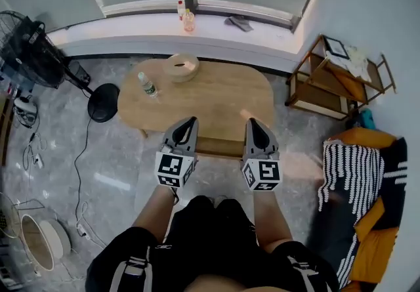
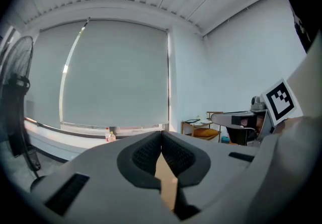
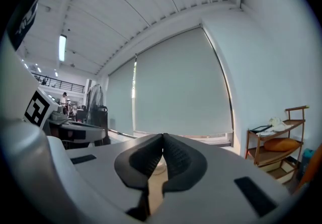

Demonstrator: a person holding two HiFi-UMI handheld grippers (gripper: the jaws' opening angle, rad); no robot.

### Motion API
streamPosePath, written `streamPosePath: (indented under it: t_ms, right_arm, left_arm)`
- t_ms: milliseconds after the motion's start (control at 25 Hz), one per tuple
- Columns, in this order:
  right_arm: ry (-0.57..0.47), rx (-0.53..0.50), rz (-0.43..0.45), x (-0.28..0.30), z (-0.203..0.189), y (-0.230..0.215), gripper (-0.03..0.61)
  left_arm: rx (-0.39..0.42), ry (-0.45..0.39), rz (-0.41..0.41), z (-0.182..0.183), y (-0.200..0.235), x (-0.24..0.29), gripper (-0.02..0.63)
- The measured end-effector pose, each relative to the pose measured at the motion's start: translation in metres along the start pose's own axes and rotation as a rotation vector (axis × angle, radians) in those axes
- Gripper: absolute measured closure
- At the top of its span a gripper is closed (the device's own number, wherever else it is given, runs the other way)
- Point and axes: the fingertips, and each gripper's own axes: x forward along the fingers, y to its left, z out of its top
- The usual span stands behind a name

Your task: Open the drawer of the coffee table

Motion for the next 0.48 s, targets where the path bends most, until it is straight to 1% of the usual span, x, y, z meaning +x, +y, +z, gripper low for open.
streamPosePath:
  t_ms: [120,240,320,480]
  right_arm:
    - [-0.002,0.007,0.006,-0.025,0.078,0.013,0.565]
    - [-0.020,0.001,-0.011,-0.049,0.133,0.016,0.566]
    - [-0.040,-0.007,-0.027,-0.059,0.155,0.016,0.566]
    - [-0.059,-0.023,-0.036,-0.073,0.172,0.021,0.566]
  left_arm:
    - [-0.009,0.003,0.021,0.077,-0.007,-0.029,0.592]
    - [0.008,-0.010,0.011,0.133,-0.022,-0.054,0.592]
    - [0.041,-0.026,0.002,0.155,-0.029,-0.065,0.592]
    - [0.089,-0.058,0.003,0.174,-0.042,-0.083,0.592]
